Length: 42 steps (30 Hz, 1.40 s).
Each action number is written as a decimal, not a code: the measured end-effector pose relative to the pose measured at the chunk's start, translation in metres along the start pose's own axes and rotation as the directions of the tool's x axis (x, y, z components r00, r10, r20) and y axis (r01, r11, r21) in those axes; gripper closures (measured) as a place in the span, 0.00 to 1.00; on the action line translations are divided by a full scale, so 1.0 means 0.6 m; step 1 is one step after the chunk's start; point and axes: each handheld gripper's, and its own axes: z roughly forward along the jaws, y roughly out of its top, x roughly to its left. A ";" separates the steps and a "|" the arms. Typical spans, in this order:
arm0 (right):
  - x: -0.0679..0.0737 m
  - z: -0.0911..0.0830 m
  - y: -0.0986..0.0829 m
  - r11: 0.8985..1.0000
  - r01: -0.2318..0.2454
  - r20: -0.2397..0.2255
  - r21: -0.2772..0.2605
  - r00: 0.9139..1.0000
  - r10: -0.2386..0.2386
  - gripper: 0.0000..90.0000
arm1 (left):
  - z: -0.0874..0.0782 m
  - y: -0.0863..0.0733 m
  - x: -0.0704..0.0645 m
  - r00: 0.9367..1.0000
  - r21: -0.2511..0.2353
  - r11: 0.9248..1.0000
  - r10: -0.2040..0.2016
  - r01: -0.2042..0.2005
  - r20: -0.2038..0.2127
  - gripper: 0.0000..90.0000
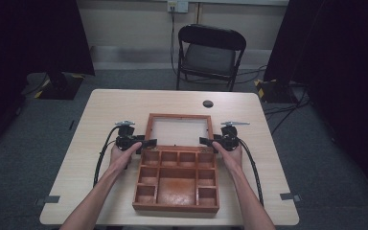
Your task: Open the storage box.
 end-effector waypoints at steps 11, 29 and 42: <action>-0.010 -0.021 0.001 1.000 -0.016 0.045 0.009 0.999 0.015 0.21 | -0.024 -0.001 0.009 0.999 0.002 1.000 0.016 -0.016 -0.047 0.25; -0.001 -0.131 -0.032 0.998 0.060 0.114 0.003 0.992 -0.060 0.18 | -0.130 -0.029 0.012 0.980 0.015 0.992 0.124 -0.123 -0.154 0.18; -0.012 -0.210 -0.126 0.993 0.047 0.257 0.105 0.964 -0.073 0.18 | -0.177 -0.103 -0.002 0.932 0.165 0.967 0.236 -0.196 -0.274 0.18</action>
